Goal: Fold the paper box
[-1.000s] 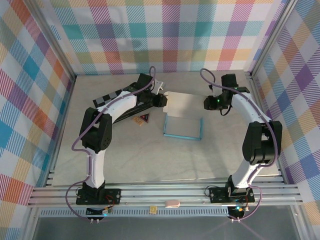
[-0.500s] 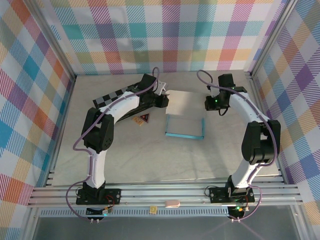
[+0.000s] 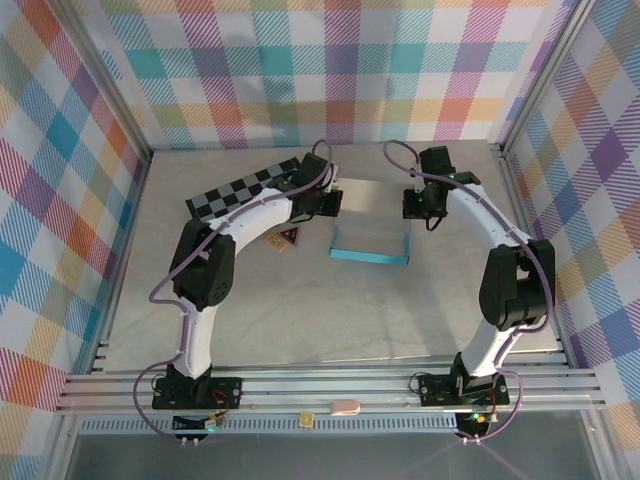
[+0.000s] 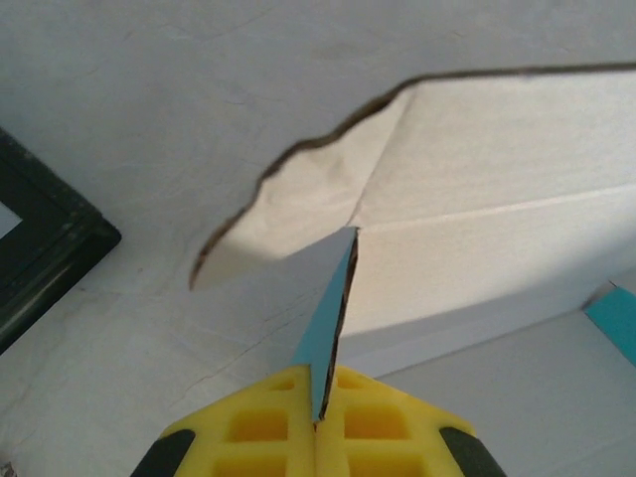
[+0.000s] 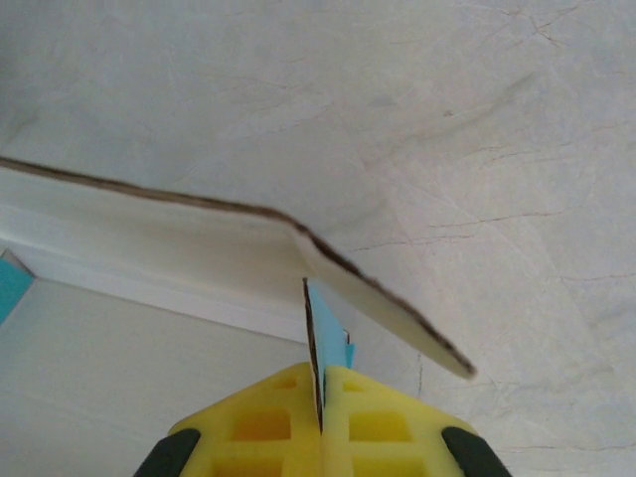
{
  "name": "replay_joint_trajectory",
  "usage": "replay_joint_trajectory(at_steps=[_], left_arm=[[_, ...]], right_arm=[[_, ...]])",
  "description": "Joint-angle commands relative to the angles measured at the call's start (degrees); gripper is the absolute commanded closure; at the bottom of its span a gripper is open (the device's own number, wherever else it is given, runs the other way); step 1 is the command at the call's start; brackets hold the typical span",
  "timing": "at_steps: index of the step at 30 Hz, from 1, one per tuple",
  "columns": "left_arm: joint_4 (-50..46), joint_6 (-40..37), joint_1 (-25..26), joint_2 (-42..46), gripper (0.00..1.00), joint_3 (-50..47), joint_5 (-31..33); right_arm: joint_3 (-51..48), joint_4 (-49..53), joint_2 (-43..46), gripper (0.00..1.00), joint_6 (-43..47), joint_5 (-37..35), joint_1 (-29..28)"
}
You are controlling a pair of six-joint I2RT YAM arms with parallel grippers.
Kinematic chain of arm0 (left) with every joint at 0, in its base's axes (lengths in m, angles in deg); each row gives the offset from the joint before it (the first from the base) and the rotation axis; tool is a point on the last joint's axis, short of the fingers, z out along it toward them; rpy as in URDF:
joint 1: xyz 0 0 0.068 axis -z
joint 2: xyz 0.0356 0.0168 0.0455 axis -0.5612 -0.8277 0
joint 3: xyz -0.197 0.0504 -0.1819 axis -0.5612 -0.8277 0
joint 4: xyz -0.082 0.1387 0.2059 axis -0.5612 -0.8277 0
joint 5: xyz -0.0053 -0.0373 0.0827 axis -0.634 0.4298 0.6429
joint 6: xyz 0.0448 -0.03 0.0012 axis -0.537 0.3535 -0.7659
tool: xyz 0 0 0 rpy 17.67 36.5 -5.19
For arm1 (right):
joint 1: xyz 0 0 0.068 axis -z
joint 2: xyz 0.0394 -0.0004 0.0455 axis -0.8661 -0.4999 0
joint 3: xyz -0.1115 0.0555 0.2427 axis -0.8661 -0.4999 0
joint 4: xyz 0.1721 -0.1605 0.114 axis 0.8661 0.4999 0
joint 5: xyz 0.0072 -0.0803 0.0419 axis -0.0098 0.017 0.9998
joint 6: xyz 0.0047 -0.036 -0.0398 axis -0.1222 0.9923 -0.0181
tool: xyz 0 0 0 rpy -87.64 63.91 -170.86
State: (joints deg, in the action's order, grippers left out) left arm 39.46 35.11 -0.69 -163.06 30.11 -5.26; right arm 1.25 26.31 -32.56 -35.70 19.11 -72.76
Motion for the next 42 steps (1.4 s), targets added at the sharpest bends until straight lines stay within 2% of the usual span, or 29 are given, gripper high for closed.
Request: replay_joint_trajectory(at_steps=[1,10,17,28,42], left_arm=[[-0.1,6.1,1.1,2.3,1.0,0.6,6.3],[5.6,8.0,0.1,3.0,1.0,0.8,7.8],[22.3,9.9,-1.7,3.2,1.0,-6.6,5.6],[44.8,14.4,-2.4,4.2,1.0,-18.2,2.6],[52.0,17.5,-1.8,6.9,1.0,-28.2,0.0]], right_arm=[[2.3,-4.1,1.1,1.0,-8.6,-1.0,-2.3],[1.3,-13.5,1.2,1.0,-14.4,-2.5,-4.3],[-4.1,-25.7,0.4,1.0,-14.7,-0.4,-4.5],[-12.5,-36.4,0.7,1.0,-15.2,0.2,-4.5],[-22.0,-41.1,4.2,1.0,-15.7,0.8,-4.7]])
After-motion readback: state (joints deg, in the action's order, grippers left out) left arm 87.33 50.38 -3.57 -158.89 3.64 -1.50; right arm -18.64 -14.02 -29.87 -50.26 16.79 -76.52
